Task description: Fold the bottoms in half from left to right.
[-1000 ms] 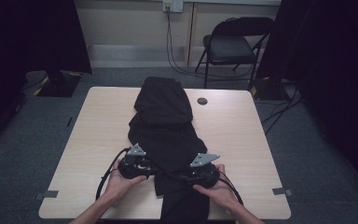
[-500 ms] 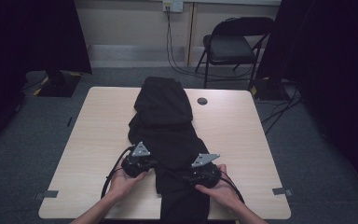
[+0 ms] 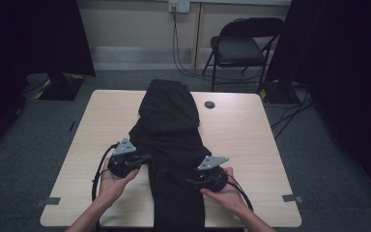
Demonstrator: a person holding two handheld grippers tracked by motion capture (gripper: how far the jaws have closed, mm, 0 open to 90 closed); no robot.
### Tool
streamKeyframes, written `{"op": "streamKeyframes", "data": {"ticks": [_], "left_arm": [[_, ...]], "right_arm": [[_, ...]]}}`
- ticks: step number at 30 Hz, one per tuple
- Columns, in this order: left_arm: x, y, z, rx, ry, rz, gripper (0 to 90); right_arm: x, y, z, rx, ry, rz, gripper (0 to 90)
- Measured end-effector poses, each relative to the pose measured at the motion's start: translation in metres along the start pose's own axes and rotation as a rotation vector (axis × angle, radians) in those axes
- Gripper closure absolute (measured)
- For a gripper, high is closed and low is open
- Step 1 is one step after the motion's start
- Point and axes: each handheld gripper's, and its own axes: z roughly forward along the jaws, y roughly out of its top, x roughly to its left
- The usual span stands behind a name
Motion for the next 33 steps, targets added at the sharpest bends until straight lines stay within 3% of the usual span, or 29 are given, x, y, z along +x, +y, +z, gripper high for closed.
{"op": "streamKeyframes", "data": {"ticks": [1,3,5,8,13,15,17,18,19,20,22,27,29,30,31,33], "left_arm": [[0.003,-0.005,0.001,0.018,0.019,-0.013,89.3],[0.008,-0.008,-0.001,0.026,0.020,-0.043,77.6],[0.009,-0.009,-0.007,-0.018,-0.003,-0.059,70.7],[0.007,-0.012,-0.006,0.018,-0.024,-0.028,64.6],[0.007,-0.021,0.018,0.100,-0.032,-0.001,63.9],[0.008,-0.020,0.027,0.114,-0.004,0.024,62.3],[0.007,-0.021,0.035,0.158,-0.020,0.041,63.4],[0.005,-0.022,0.037,0.184,-0.021,0.053,66.1],[0.002,-0.025,0.042,0.239,-0.047,0.072,68.2],[-0.001,-0.028,0.043,0.232,-0.050,0.098,72.4],[-0.005,-0.026,0.042,0.262,-0.073,0.099,80.0],[-0.008,-0.028,0.039,0.250,-0.120,0.091,80.4],[-0.007,-0.027,0.036,0.232,-0.125,0.085,77.0],[-0.003,-0.022,0.028,0.162,-0.137,0.031,77.0],[0.002,-0.017,0.018,0.098,-0.120,0.006,69.4],[0.008,-0.013,0.009,0.057,-0.104,0.003,67.2]], "right_arm": [[0.003,0.001,0.001,0.002,0.003,-0.008,48.2],[0.009,0.003,0.002,0.008,0.017,-0.022,48.2],[0.011,0.004,0.001,0.004,0.015,-0.032,48.6],[0.008,0.011,-0.006,-0.033,-0.009,-0.026,49.9],[-0.008,0.014,-0.008,-0.068,-0.090,0.018,51.2],[-0.016,0.015,-0.003,-0.070,-0.121,0.021,51.0],[-0.020,0.021,0.000,-0.080,-0.118,0.029,50.8],[-0.022,0.027,0.002,-0.091,-0.126,0.034,50.6],[-0.024,0.032,0.003,-0.094,-0.129,0.035,50.7],[-0.027,0.038,0.006,-0.102,-0.137,0.026,50.7],[-0.034,0.045,0.015,-0.095,-0.140,0.029,50.2],[-0.049,0.040,0.051,-0.005,-0.126,0.065,49.5],[-0.048,0.038,0.055,0.009,-0.118,0.067,50.8],[-0.047,0.036,0.057,0.020,-0.101,0.067,52.7],[-0.037,0.028,0.057,0.028,-0.073,0.041,53.8],[-0.029,0.023,0.052,0.033,-0.042,0.015,53.9]]}}
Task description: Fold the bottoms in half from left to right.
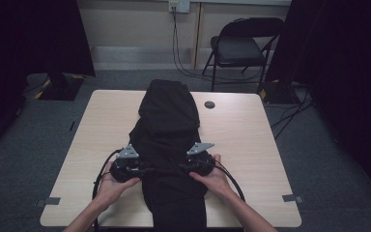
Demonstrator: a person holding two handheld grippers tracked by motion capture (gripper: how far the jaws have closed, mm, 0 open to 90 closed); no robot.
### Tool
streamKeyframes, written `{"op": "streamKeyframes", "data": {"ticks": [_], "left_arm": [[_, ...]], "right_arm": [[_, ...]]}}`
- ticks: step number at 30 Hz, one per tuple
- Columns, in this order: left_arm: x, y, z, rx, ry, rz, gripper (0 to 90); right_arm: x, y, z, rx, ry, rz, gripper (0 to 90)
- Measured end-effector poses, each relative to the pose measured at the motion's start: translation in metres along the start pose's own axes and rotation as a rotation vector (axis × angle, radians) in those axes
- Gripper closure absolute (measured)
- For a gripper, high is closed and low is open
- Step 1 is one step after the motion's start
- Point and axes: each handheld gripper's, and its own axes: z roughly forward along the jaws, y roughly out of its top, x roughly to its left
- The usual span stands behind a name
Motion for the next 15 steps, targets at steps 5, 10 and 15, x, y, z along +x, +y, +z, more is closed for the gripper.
{"op": "streamKeyframes", "data": {"ticks": [5,10,15], "left_arm": [[0.012,-0.001,-0.004,-0.033,0.072,-0.042,63.2],[0.014,0.000,0.004,-0.028,0.078,-0.059,61.4],[0.010,0.001,0.018,0.020,0.088,-0.025,57.7]], "right_arm": [[0.023,-0.018,-0.020,0.015,0.050,-0.043,54.0],[0.051,-0.040,-0.045,0.034,0.115,-0.066,53.9],[0.075,-0.053,-0.068,0.094,0.188,-0.117,52.7]]}}
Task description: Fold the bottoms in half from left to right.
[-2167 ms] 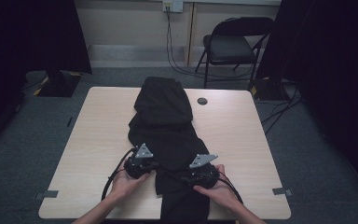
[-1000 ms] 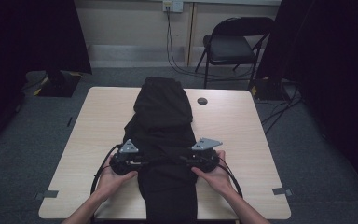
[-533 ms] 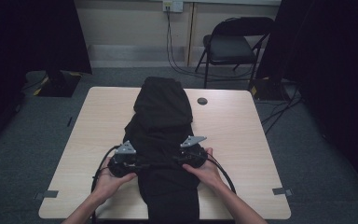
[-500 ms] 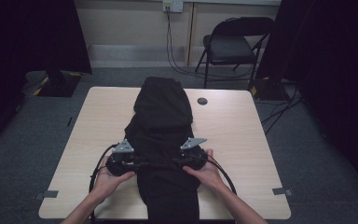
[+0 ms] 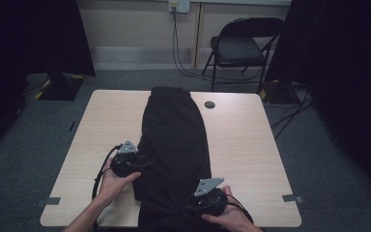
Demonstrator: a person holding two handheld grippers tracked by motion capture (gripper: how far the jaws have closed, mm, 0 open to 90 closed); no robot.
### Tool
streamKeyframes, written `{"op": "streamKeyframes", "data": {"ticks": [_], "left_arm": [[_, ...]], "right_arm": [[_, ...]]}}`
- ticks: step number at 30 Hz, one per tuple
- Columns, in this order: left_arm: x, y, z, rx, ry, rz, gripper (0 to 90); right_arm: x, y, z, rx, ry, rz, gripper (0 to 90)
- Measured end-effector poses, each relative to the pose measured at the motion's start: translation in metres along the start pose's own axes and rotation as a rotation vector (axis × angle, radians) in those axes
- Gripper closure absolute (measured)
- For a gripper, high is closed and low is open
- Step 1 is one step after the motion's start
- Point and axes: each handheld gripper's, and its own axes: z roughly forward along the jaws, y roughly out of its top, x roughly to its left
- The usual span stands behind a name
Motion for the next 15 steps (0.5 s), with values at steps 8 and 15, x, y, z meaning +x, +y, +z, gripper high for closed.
{"op": "streamKeyframes", "data": {"ticks": [8,15], "left_arm": [[0.018,0.029,0.015,0.008,0.072,0.017,51.5],[0.045,0.021,0.060,0.029,0.136,-0.009,53.0]], "right_arm": [[-0.048,0.040,-0.024,-0.192,-0.160,0.070,52.3],[-0.140,0.087,0.033,-0.128,-0.310,0.137,46.3]]}}
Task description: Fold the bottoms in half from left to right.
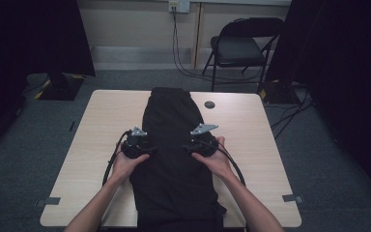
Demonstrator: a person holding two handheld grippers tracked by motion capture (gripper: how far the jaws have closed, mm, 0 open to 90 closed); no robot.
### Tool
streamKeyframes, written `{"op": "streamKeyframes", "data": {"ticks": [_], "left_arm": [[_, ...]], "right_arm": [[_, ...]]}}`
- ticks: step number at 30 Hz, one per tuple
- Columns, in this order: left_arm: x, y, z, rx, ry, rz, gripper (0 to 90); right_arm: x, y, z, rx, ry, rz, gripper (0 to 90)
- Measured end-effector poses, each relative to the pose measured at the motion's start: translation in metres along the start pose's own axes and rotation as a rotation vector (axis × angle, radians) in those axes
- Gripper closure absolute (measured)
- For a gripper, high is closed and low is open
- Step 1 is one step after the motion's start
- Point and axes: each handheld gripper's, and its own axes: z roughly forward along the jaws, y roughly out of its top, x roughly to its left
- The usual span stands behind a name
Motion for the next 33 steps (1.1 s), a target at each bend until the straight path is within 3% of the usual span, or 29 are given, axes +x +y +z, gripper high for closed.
{"op": "streamKeyframes", "data": {"ticks": [2,4,7,11,15,19,22,25,26,27,29,30,32,33], "left_arm": [[-0.001,0.000,0.000,0.004,-0.004,0.007,52.1],[-0.003,-0.001,-0.002,0.012,0.006,0.050,52.1],[-0.004,-0.005,-0.004,0.003,-0.004,0.053,53.2],[-0.005,-0.012,-0.013,0.008,-0.031,0.074,57.8],[-0.015,-0.025,-0.025,0.001,-0.049,0.071,57.8],[-0.040,-0.038,-0.042,0.029,-0.117,0.091,57.8],[-0.067,-0.046,-0.057,0.091,-0.167,0.078,58.4],[-0.090,-0.056,-0.072,0.136,-0.209,0.097,58.4],[-0.096,-0.058,-0.077,0.162,-0.216,0.082,58.4],[-0.101,-0.061,-0.081,0.177,-0.252,0.061,58.5],[-0.108,-0.065,-0.087,0.177,-0.279,0.099,58.5],[-0.109,-0.064,-0.088,0.159,-0.271,0.104,57.8],[-0.105,-0.056,-0.090,0.118,-0.275,0.104,55.8],[-0.101,-0.051,-0.089,0.094,-0.269,0.100,54.3]], "right_arm": [[-0.004,0.003,0.014,0.015,-0.017,-0.009,45.7],[-0.006,0.005,0.025,0.031,-0.037,-0.005,45.4],[-0.009,0.004,0.042,0.049,-0.039,0.014,44.5],[-0.006,-0.004,0.047,0.029,-0.024,0.066,44.6],[0.007,-0.019,0.030,0.028,0.021,0.033,44.6],[0.023,-0.039,0.006,0.019,0.049,0.025,44.5],[0.044,-0.055,-0.013,0.014,0.081,0.004,44.4],[0.064,-0.067,-0.034,0.057,0.121,-0.030,44.4],[0.071,-0.071,-0.042,0.074,0.129,-0.037,44.4],[0.078,-0.075,-0.049,0.081,0.141,-0.051,44.4],[0.091,-0.088,-0.064,0.081,0.168,-0.071,44.4],[0.094,-0.090,-0.070,0.095,0.178,-0.081,44.5],[0.095,-0.090,-0.076,0.113,0.189,-0.098,44.7],[0.092,-0.088,-0.078,0.086,0.179,-0.097,44.1]]}}
